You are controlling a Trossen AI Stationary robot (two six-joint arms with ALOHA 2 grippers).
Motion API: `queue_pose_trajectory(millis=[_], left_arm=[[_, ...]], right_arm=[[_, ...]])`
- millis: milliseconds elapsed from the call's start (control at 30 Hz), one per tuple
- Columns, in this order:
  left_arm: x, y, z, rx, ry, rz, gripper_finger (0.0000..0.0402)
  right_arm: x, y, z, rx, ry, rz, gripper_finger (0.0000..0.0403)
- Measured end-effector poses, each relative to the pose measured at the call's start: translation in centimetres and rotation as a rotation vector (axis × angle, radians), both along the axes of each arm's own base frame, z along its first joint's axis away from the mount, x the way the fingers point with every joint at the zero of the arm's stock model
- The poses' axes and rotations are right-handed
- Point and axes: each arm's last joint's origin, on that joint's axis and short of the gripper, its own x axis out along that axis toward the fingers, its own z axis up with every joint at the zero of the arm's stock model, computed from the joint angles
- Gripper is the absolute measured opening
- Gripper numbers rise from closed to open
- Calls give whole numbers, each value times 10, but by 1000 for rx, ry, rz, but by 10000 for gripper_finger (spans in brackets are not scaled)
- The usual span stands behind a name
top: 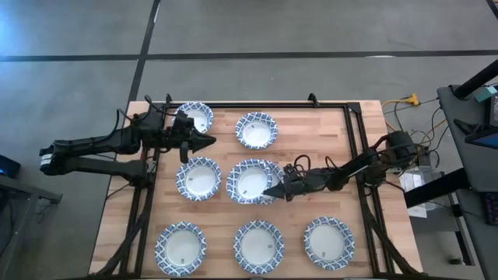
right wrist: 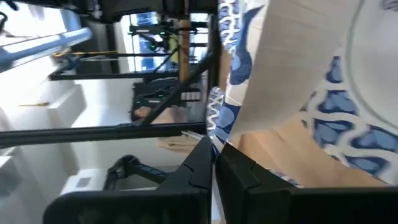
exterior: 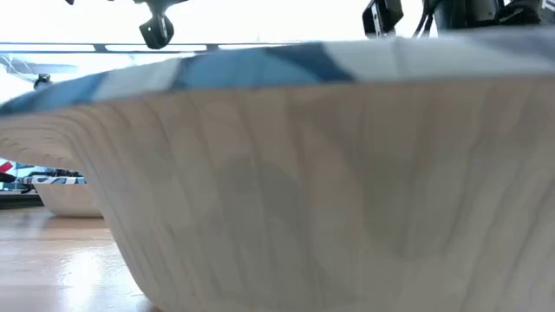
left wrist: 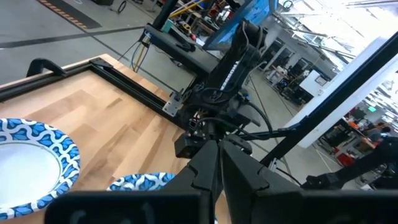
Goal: Nest bowls inside each other
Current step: Stack the blue paper bowl into the blue paper bowl
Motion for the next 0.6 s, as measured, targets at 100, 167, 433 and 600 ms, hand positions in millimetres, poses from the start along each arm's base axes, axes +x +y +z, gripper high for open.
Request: queue_pose_trajectory(millis=[100,167,433,600], left_arm=[[0,0,0,0,-1,-2,6],[0,0,0,0,0,-2,6],[1,0,0,2,2,-3,6],[4,1,-3,0,16,-2,6]], right_arm=[[-6,-1,3,-31,74,-18,9],[-11,-3,7,-48,132,-28,9],[-34,-8,20,-120,303,-41,9],[-40,-11,19,-115,371,-24,24]])
